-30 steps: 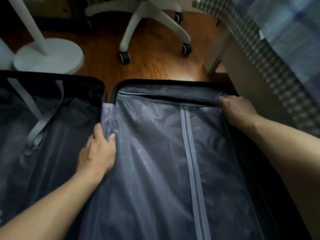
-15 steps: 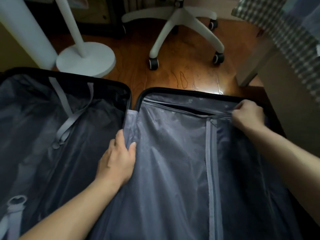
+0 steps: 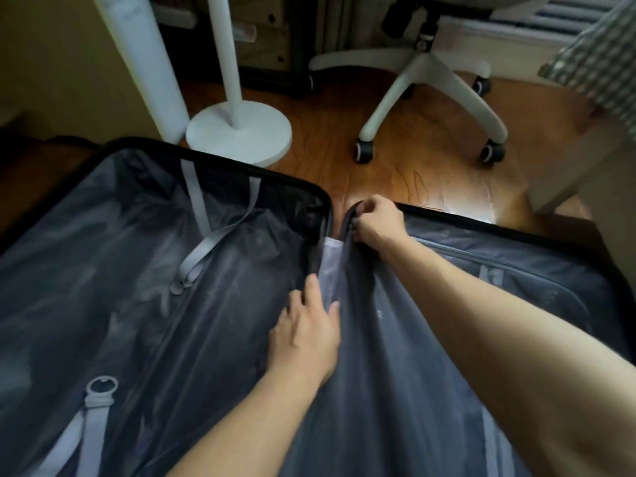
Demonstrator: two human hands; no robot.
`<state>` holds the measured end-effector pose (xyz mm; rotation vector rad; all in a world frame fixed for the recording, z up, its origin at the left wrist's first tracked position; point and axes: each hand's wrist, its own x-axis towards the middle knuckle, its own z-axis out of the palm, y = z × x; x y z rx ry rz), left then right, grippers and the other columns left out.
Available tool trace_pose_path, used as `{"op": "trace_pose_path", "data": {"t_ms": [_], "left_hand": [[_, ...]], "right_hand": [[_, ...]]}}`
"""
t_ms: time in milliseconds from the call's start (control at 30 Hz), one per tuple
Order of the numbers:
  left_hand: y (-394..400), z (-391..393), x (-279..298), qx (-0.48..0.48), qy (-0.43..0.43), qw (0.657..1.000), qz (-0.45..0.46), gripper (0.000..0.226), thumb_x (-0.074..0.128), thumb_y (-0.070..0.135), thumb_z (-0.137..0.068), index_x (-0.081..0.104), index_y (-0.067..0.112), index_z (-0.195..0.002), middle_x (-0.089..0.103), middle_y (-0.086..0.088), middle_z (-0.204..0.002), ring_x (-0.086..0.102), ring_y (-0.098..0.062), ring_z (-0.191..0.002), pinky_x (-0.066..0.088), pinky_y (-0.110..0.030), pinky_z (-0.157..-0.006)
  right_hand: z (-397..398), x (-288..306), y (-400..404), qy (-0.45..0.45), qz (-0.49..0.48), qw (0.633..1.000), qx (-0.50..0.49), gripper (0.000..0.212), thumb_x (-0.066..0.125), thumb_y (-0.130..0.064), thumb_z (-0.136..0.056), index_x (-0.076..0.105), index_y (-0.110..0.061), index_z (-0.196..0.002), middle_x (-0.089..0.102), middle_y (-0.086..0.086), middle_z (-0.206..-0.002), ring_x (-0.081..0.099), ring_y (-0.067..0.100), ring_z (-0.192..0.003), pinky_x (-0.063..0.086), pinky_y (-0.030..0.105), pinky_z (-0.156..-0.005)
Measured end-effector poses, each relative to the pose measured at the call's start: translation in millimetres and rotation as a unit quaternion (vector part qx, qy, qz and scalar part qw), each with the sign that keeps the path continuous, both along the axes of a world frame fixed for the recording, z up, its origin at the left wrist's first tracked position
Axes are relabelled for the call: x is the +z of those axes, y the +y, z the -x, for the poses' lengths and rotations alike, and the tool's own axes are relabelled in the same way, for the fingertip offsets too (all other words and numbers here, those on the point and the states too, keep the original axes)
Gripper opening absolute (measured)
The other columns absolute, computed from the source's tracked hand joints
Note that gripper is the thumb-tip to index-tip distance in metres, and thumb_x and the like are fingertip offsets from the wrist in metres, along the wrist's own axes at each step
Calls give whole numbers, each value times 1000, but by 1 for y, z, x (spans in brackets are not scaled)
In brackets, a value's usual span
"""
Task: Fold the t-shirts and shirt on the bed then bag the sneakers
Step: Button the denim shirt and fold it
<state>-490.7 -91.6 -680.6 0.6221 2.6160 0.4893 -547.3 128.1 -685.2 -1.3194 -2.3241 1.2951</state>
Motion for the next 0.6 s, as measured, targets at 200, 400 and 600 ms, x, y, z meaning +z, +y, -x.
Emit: {"op": "trace_pose_path", "data": {"t_ms": [200,400,600], "left_hand": [[-5,10,2,-8,-70,997,-26,62,35,46,-106,11,23,-159,33,-13,-153,42,-38,-137,39,-48,-107],[-95,44,15,-184,-153,968,-77,59,42,42,-86,59,14,-135,60,-16,-136,53,-34,-129,43,-42,-108],[-303,72,-16,-102,-18,995,1,28,53,19,-95,66,19,-120,60,-7,-122,54,-29,-118,45,-39,-101]], "right_hand": [[-21,32,-89,25,-78,996,-40,32,54,-10,-88,65,-17,-117,72,7,-115,62,27,-114,44,28,-92],[-52,14,-203,-77,-175,977,92,54,54,-21,-87,57,-17,-141,36,21,-156,32,43,-142,24,39,-120],[-112,3,-277,-166,-233,948,139,64,67,-16,-81,50,-14,-142,3,28,-164,19,50,-144,24,47,-120]]}}
